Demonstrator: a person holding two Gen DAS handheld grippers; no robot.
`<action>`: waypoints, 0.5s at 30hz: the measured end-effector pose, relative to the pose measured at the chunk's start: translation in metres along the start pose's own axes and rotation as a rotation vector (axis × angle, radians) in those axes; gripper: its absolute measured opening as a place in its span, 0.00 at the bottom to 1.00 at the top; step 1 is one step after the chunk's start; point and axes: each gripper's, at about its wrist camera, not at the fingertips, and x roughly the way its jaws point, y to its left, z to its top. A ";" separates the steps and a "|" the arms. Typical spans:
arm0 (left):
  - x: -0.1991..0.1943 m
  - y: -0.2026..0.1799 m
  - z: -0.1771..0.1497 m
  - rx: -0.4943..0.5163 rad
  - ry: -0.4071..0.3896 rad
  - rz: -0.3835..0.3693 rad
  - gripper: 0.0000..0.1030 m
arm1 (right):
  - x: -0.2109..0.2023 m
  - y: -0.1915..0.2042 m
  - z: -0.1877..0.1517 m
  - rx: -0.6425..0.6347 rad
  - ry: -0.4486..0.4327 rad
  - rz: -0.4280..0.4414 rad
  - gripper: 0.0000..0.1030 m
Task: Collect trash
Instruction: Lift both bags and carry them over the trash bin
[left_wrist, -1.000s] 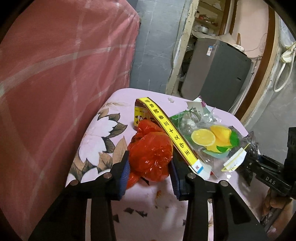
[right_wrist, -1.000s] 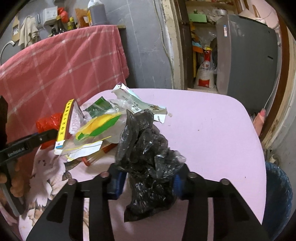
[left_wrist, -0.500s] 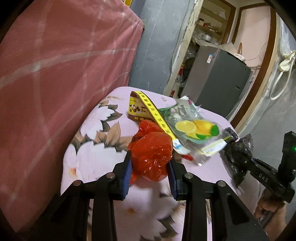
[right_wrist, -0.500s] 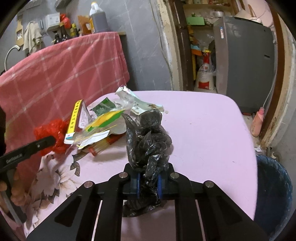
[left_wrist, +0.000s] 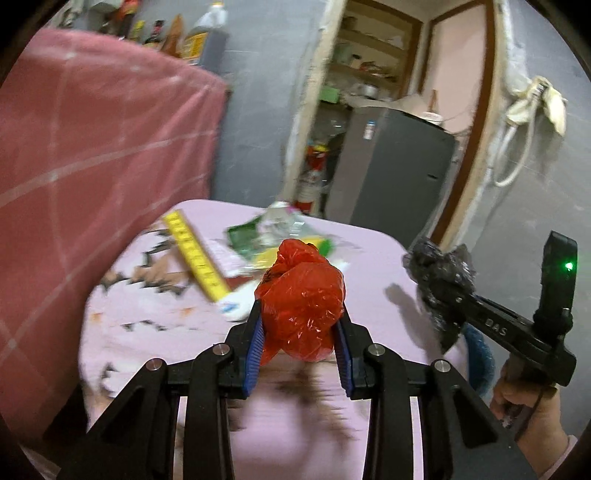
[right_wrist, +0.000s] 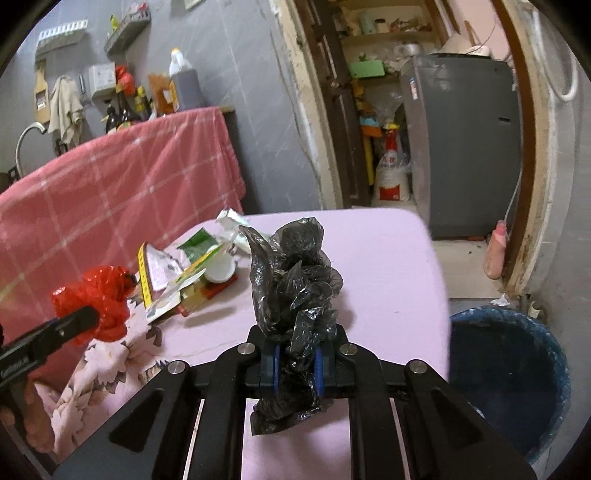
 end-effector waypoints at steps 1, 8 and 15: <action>0.004 -0.009 0.001 0.011 0.000 -0.017 0.29 | -0.005 -0.004 0.000 0.005 -0.014 -0.007 0.11; 0.029 -0.064 0.003 0.048 -0.004 -0.106 0.29 | -0.043 -0.034 0.001 0.044 -0.123 -0.068 0.11; 0.060 -0.120 0.000 0.088 0.030 -0.188 0.29 | -0.079 -0.076 -0.003 0.090 -0.206 -0.163 0.11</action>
